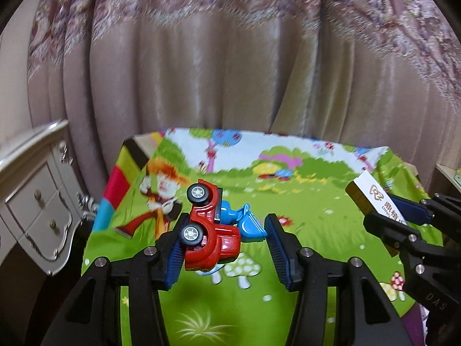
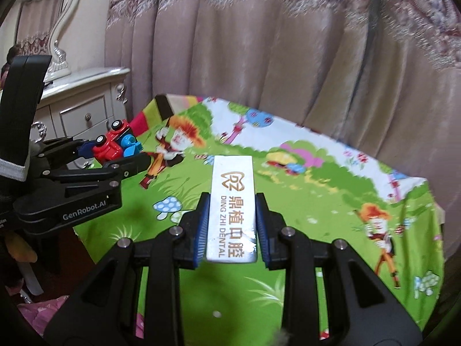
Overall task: Organize rigid objects
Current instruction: 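Lift both held items and carry them to the storage box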
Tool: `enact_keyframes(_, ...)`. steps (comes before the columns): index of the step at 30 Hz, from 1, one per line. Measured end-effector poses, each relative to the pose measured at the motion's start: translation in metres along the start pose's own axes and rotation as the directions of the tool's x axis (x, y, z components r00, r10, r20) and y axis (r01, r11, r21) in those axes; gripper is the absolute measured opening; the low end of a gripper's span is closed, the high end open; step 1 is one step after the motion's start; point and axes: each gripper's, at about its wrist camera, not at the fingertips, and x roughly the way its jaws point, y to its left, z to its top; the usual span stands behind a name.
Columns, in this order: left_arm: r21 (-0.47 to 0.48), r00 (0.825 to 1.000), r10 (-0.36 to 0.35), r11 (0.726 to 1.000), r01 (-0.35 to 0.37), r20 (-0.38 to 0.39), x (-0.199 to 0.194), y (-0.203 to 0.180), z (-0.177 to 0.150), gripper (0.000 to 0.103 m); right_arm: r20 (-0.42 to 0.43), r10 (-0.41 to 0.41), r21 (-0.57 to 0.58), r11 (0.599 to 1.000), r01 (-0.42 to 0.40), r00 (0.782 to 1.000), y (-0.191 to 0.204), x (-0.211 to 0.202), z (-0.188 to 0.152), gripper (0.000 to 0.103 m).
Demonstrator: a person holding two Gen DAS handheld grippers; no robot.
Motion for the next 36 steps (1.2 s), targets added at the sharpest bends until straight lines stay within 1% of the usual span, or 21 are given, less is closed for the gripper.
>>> enact_keyframes(7, 0.06, 0.998, -0.058, 0.997, 0.055, 0.04, -0.022, -0.032, 0.01, 0.053, 0.046, -0.07, 0.028, 0.997, 0.069, 0.996, -0.025, -0.045, -0.003, 0.034)
enact_keyframes(13, 0.116, 0.994, -0.105, 0.988, 0.099, 0.044, -0.034, -0.065, 0.01, 0.053, 0.052, -0.126, 0.074, 0.99, 0.122, 0.991, -0.05, -0.072, -0.019, 0.034)
enact_keyframes(18, 0.177, 0.988, -0.149, 0.974, 0.139, 0.04, -0.043, -0.097, 0.008, 0.053, 0.057, -0.176, 0.126, 0.978, 0.168, 0.983, -0.073, -0.095, -0.035, 0.034)
enact_keyframes(28, 0.296, 0.97, -0.238, 0.93, 0.216, 0.041, -0.062, -0.159, 0.005, 0.053, 0.066, -0.279, 0.186, 0.947, 0.263, 0.958, -0.106, -0.137, -0.058, 0.034)
enact_keyframes(32, 0.34, 0.961, -0.275, 0.907, 0.247, 0.034, -0.069, -0.182, 0.003, 0.053, 0.06, -0.319, 0.223, 0.928, 0.299, 0.946, -0.122, -0.154, -0.07, 0.034)
enact_keyframes(36, 0.387, 0.947, -0.32, 0.876, 0.288, 0.019, -0.075, -0.207, -0.001, 0.053, 0.039, -0.354, 0.25, 0.909, 0.334, 0.934, -0.135, -0.168, -0.085, 0.034)
